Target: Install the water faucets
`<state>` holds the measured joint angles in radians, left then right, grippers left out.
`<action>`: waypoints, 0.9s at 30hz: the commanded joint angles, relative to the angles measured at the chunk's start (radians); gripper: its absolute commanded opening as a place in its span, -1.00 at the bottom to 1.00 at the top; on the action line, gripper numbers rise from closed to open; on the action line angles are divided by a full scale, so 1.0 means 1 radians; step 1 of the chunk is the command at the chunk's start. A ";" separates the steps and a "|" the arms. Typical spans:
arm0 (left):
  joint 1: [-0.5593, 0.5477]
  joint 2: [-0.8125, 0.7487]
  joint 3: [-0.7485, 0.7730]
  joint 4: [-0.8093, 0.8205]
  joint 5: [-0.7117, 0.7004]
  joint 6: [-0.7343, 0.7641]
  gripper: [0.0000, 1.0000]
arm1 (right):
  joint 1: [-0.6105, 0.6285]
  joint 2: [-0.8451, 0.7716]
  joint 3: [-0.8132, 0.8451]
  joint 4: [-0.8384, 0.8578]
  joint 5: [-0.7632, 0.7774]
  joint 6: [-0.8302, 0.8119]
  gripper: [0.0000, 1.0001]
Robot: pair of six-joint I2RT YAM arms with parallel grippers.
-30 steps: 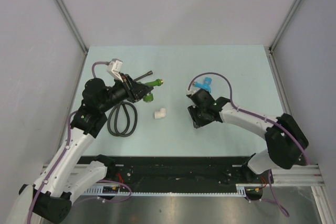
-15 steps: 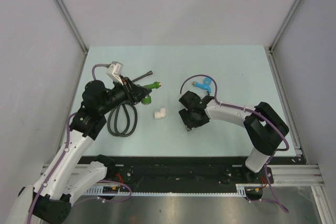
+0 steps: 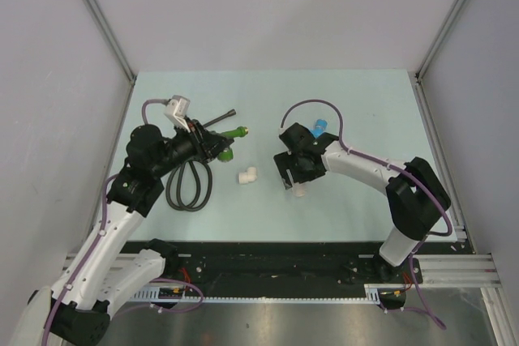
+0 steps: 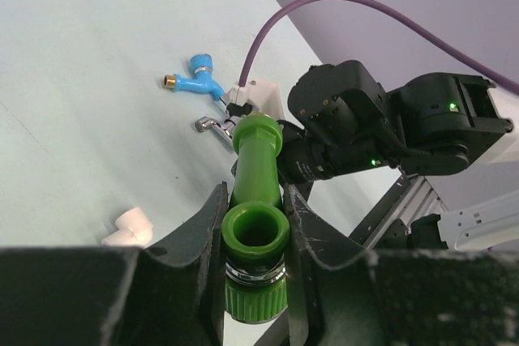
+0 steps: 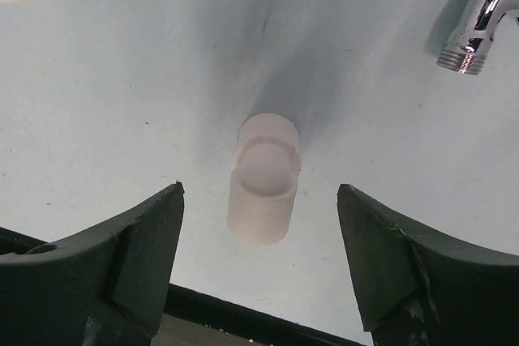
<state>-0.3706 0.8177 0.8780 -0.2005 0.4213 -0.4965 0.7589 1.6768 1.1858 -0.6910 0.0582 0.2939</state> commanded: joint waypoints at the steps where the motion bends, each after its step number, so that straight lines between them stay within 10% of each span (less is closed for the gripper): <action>1: 0.002 -0.034 0.003 0.013 0.000 0.010 -1.00 | -0.016 0.023 0.043 -0.031 -0.026 -0.010 0.56; 27: 0.004 -0.072 -0.019 -0.002 0.030 -0.011 -1.00 | -0.036 0.166 0.075 -0.019 -0.080 -0.032 0.08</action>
<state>-0.3706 0.7666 0.8616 -0.2241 0.4324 -0.4980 0.7288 1.8301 1.2221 -0.7029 -0.0235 0.2783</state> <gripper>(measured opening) 0.297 0.555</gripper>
